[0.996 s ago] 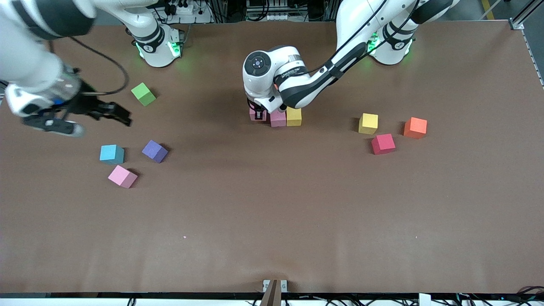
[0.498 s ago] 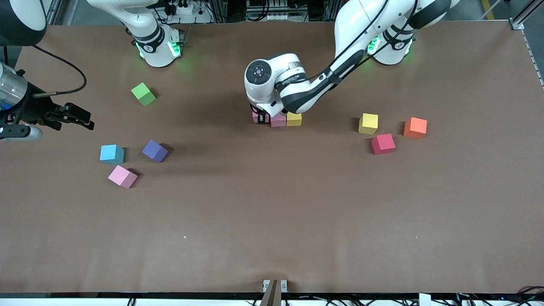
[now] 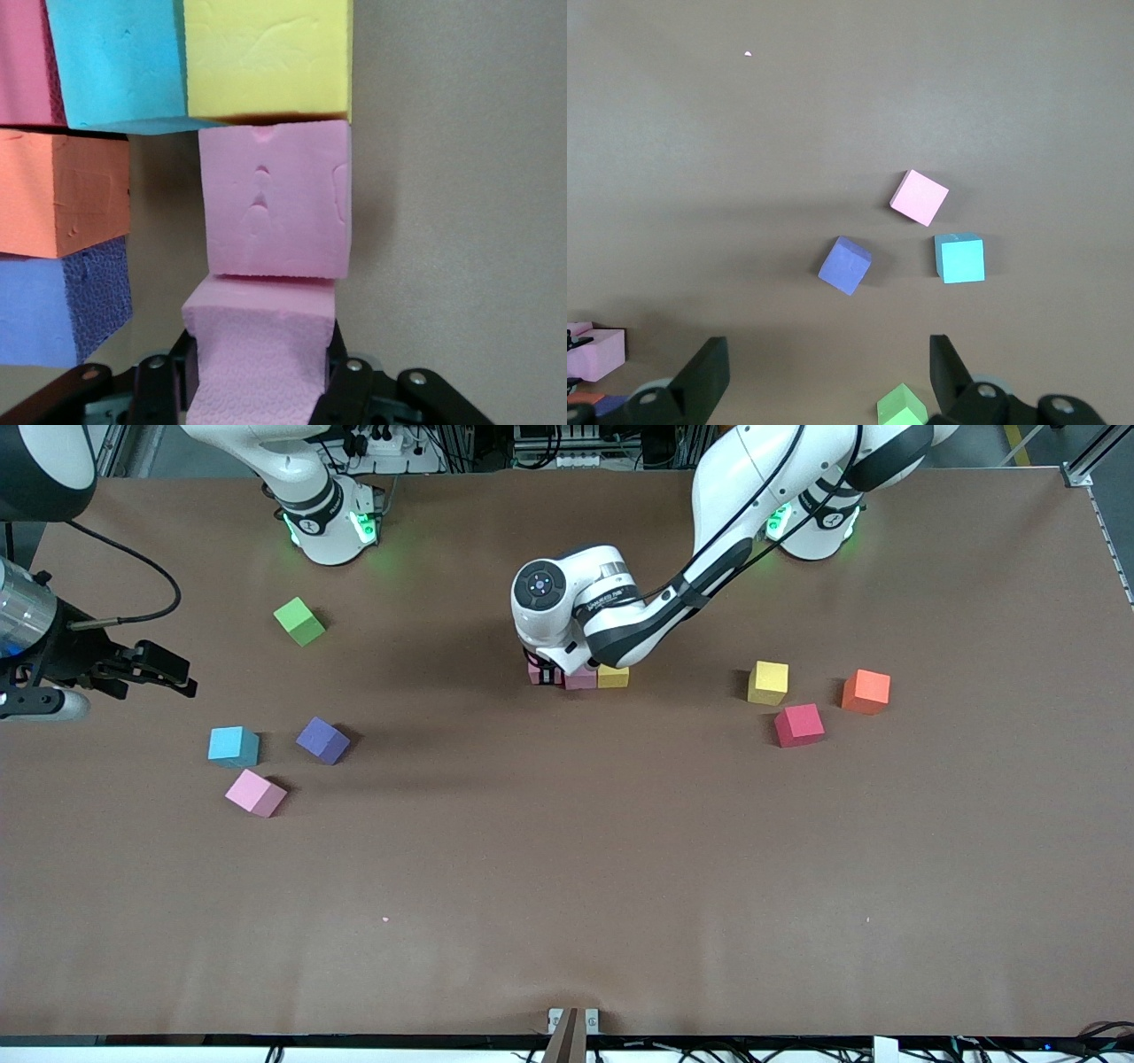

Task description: Form number 2 with 11 blocks

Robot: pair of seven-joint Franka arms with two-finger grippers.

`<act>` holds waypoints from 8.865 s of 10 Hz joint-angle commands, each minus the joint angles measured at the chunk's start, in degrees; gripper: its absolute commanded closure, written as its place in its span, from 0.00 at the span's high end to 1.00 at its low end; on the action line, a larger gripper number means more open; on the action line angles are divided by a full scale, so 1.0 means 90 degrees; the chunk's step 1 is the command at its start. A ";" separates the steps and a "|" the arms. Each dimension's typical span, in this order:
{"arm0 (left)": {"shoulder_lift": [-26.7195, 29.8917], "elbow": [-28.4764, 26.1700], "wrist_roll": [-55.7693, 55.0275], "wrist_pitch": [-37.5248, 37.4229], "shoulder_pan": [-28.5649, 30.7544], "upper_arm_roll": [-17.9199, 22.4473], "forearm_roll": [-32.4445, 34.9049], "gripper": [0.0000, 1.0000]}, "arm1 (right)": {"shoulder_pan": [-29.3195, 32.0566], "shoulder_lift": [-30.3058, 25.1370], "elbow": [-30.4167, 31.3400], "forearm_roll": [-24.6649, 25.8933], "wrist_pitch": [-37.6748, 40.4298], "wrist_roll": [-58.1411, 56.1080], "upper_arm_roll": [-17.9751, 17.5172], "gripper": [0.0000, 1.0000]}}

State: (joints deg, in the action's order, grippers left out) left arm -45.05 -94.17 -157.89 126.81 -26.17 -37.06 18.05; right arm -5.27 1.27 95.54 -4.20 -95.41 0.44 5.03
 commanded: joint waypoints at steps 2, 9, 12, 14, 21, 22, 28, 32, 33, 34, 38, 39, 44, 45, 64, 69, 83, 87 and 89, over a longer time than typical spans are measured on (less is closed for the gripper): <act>-0.0044 0.0131 -0.0845 0.0080 -0.0363 0.0337 0.0046 0.63 | 0.0154 0.0113 -0.0167 0.0017 0.0122 -0.0107 -0.0002 1.00; 0.0053 0.0218 -0.0728 0.0051 -0.0384 0.0378 0.0075 1.00 | 0.0195 0.0317 -0.0255 -0.0002 0.0706 -0.0585 -0.0002 1.00; 0.0229 0.0657 -0.0476 -0.0484 -0.0287 0.0368 0.0085 1.00 | -0.0030 0.0892 0.0280 0.0017 0.1225 -0.0674 -0.0187 1.00; 0.0298 0.0785 0.0070 -0.0710 0.0005 0.0368 0.0085 1.00 | -0.0079 0.1118 0.1187 -0.0012 0.0799 -0.0441 -0.0187 1.00; 0.0776 0.0513 0.2501 -0.1365 0.1841 0.0358 0.0094 1.00 | 0.0243 0.1850 0.1630 -0.0686 -0.0403 0.3916 -0.0129 1.00; 0.0844 0.0348 0.2804 -0.1365 0.2046 0.0358 0.0095 1.00 | 0.0292 0.1851 0.1650 -0.0734 -0.0685 0.3916 -0.0119 1.00; 0.1390 -0.1056 0.3588 -0.0977 0.2984 0.0261 0.0484 1.00 | 0.0351 0.1910 0.2546 -0.0950 -0.2569 0.2658 -0.0187 1.00; 0.2114 -0.2280 0.4523 -0.0525 0.3687 0.0086 0.0495 1.00 | 0.0351 0.1841 0.3162 -0.0930 -0.3468 0.2481 -0.0606 1.00; 0.2114 -0.2368 0.4912 -0.0516 0.3795 0.0085 0.0505 1.00 | 0.0351 0.1851 0.3231 -0.0891 -0.3597 0.2461 -0.0665 1.00; 0.2124 -0.2475 0.5496 -0.0515 0.3951 0.0085 0.0505 1.00 | 0.0351 0.1851 0.3261 -0.0862 -0.3656 0.2403 -0.0666 1.00; 0.2193 -0.2691 0.8026 -0.0535 0.4586 0.0065 0.0505 1.00 | 0.0361 0.1861 0.3593 -0.0842 -0.4262 0.2207 -0.0656 1.00; 0.2193 -0.2691 0.8525 -0.0583 0.4655 0.0055 0.0505 1.00 | 0.0371 0.1870 0.3593 -0.0842 -0.4272 0.2110 -0.0656 1.00; 0.2124 -0.2681 1.0811 -0.0749 0.4665 0.0084 0.0495 1.00 | 0.0380 0.2016 0.3603 -0.0842 -0.4389 0.2100 -0.0617 0.79; 0.2115 -0.2681 1.1085 -0.0759 0.4665 0.0094 0.0495 1.00 | 0.0380 0.2056 0.3603 -0.0842 -0.4496 0.2100 -0.0598 0.79; 0.1509 -0.2603 1.2895 -0.0838 0.5251 0.0192 0.0748 1.00 | -0.2019 0.2055 0.1739 -0.0435 -0.3313 0.3347 -0.1437 0.22; 0.1509 -0.2603 1.2885 -0.0838 0.5251 0.0192 0.0749 1.00 | -0.3085 0.3128 0.0694 0.0017 -0.3306 0.4609 -0.1564 0.22; 0.1519 -0.1364 1.2486 -0.1306 0.4667 -0.0052 -0.0120 0.00 | -0.3536 0.3941 0.0097 0.0681 -0.3276 0.5566 -0.1818 0.23; 0.1285 -0.1109 1.2133 -0.1297 0.4460 -0.0052 -0.0130 0.00 | -0.3575 0.4029 0.0097 0.0681 -0.3315 0.5527 -0.1818 0.28; 0.1139 -0.0993 1.1978 -0.1287 0.4353 -0.0052 -0.0120 0.00 | -0.3575 0.4068 0.0087 0.0681 -0.3325 0.5498 -0.1818 0.33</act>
State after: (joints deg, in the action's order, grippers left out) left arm -33.37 -105.27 -48.68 116.39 14.22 -37.72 18.01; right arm -37.21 36.69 97.96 0.42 -125.67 48.94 -11.10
